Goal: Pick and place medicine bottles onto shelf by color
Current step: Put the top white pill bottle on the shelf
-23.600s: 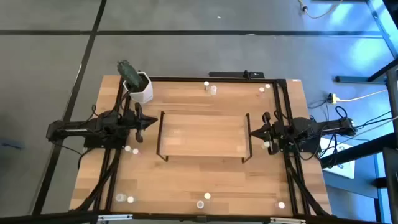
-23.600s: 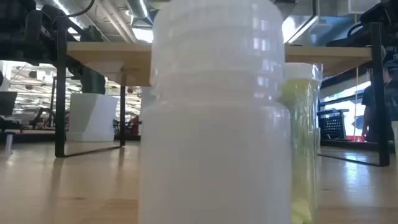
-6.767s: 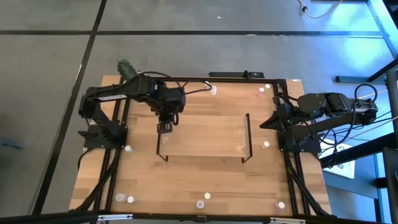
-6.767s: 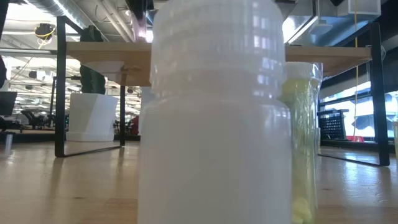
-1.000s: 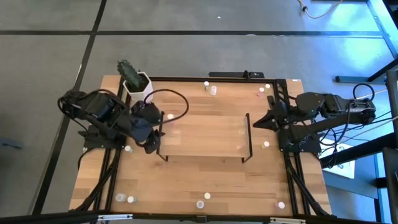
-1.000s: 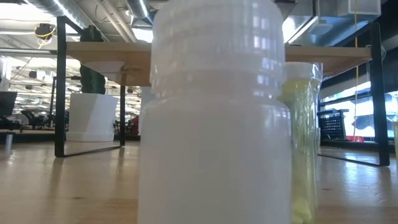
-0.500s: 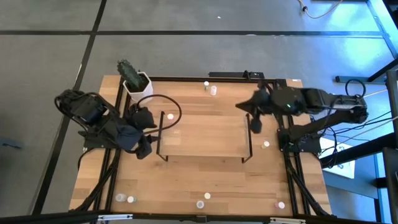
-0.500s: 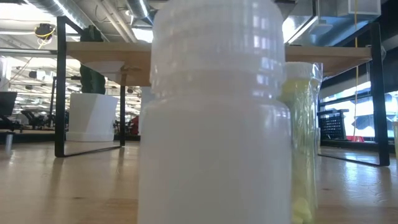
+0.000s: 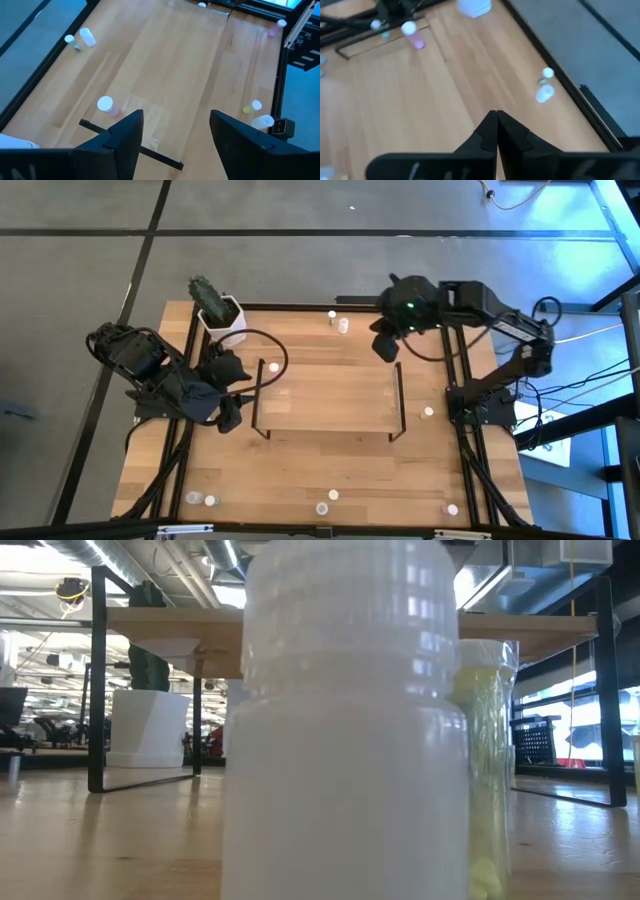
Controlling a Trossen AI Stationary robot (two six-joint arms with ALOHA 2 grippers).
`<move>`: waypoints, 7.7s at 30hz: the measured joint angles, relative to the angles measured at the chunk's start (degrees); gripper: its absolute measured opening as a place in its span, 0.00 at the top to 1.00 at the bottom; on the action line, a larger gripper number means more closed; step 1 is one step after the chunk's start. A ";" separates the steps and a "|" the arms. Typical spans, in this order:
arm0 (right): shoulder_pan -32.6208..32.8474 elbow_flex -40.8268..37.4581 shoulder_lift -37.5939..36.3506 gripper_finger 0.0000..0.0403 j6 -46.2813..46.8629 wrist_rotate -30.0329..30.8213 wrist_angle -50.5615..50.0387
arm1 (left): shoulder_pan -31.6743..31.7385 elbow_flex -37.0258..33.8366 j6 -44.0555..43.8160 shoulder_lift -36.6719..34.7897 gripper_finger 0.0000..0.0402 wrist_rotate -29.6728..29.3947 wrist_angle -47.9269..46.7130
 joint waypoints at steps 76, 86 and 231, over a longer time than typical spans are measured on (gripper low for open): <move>-13.22 2.63 22.48 0.37 -22.56 -10.14 3.70 | 0.07 0.00 -0.06 0.02 0.45 -4.75 0.01; -13.48 2.58 22.48 0.37 -23.98 -10.28 -8.12 | 3.32 0.00 -1.90 0.02 0.45 -7.02 -0.01; -26.14 -59.72 15.24 0.37 -12.78 -11.76 88.88 | 14.54 0.00 -0.11 0.17 0.45 -7.30 -0.01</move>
